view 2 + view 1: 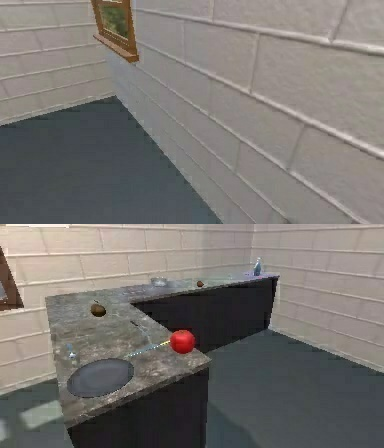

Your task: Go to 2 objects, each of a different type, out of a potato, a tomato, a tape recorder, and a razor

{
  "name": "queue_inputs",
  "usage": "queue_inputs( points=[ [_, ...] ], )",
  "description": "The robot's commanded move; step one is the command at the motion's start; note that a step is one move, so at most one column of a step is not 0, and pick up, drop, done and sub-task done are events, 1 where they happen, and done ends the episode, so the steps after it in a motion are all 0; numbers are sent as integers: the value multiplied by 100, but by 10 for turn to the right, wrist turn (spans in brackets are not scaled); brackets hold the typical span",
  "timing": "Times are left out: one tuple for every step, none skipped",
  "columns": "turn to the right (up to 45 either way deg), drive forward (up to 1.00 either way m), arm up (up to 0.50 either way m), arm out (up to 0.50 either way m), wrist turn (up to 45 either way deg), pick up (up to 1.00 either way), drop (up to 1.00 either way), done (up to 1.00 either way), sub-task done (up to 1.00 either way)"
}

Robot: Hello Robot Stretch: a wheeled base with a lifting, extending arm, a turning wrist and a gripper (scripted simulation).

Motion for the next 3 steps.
queue_inputs(
  points=[
    [-450, 0, 0, 0, 0, 0, 0, 0, 0],
    [-450, 0, 0, 0, 0, 0, 0, 0, 0],
    [-330, 0, 0, 0, 0, 0, 0, 0, 0]
  ],
)
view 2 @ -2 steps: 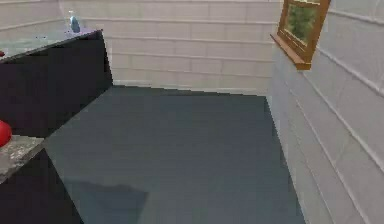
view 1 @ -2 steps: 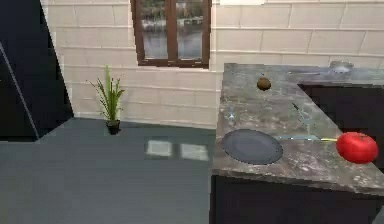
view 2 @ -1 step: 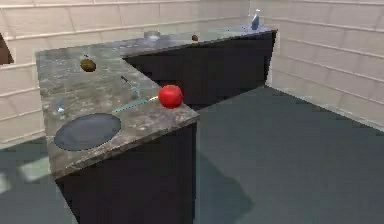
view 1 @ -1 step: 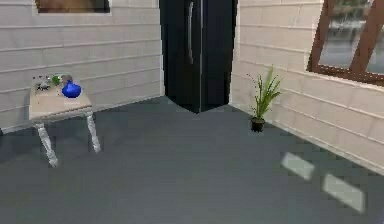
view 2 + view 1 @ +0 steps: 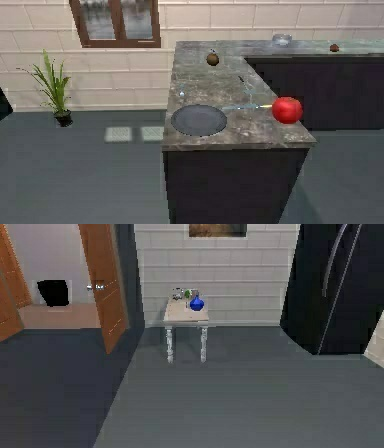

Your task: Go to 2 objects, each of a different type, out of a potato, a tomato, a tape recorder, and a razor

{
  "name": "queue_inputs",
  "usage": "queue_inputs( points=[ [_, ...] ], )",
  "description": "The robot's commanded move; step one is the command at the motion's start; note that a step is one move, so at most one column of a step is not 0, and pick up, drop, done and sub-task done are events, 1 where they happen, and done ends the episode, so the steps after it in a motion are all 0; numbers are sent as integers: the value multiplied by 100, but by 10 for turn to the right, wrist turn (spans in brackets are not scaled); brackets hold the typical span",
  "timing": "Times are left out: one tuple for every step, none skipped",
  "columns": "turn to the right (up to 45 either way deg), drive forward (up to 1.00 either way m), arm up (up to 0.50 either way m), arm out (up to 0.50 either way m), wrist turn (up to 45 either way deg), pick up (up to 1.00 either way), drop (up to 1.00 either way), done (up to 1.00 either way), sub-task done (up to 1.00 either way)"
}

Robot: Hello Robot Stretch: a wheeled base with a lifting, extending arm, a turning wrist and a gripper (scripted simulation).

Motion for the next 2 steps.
queue_inputs(
  points=[
    [0, 30, 0, 0, 0, 0, 0, 0, 0],
    [450, 0, 0, 0, 0, 0, 0, 0, 0]
  ],
)
